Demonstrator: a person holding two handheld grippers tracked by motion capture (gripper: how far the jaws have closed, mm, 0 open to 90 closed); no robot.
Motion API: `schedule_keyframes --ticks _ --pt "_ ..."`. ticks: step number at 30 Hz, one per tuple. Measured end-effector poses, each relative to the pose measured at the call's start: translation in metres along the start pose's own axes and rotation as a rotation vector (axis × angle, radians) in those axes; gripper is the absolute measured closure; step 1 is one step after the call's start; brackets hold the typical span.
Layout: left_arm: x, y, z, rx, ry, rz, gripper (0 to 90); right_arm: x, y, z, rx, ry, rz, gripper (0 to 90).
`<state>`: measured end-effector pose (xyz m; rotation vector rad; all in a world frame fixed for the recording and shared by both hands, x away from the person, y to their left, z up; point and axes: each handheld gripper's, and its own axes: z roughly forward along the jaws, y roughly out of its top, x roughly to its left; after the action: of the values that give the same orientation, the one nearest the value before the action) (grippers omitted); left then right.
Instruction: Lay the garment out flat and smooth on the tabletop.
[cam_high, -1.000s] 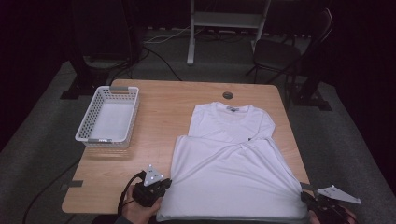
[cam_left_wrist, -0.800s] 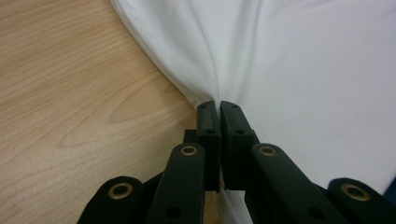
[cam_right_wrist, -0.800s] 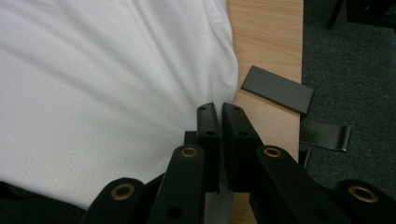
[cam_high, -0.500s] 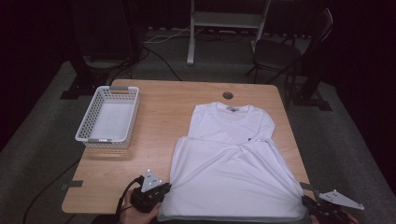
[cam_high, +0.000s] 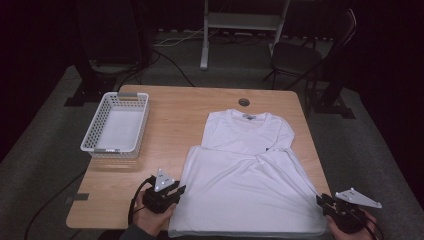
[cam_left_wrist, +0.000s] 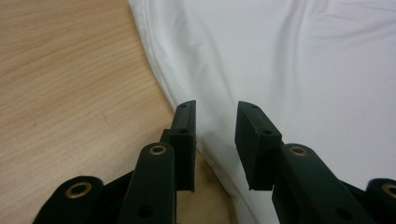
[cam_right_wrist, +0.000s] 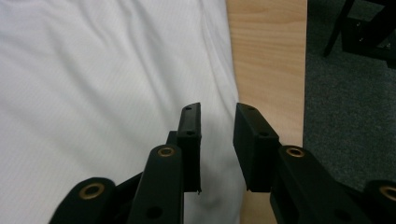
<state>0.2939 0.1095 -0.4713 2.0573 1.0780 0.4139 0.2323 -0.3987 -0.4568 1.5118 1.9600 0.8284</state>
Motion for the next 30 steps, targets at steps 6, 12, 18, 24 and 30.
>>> schedule_keyframes --ticks 6,12,18,24,30 --pt "0.007 0.003 0.014 0.015 0.022 -0.021 65.7 -0.002 0.009 0.02 0.009 -0.014 -0.013 68.8" --pt "0.009 0.005 0.022 0.018 0.037 -0.026 63.9 -0.006 0.015 0.034 0.015 -0.01 -0.008 67.1" --pt "0.012 0.008 0.026 0.014 0.035 -0.039 61.6 -0.011 0.014 0.045 0.034 -0.003 0.01 66.1" --pt "0.014 0.012 0.03 0.015 0.047 -0.034 61.4 -0.015 0.015 0.049 0.032 0.01 0.023 67.3" --pt "0.014 0.015 0.032 0.024 0.039 -0.027 62.9 -0.016 0.016 0.05 0.043 0.032 0.041 70.2"
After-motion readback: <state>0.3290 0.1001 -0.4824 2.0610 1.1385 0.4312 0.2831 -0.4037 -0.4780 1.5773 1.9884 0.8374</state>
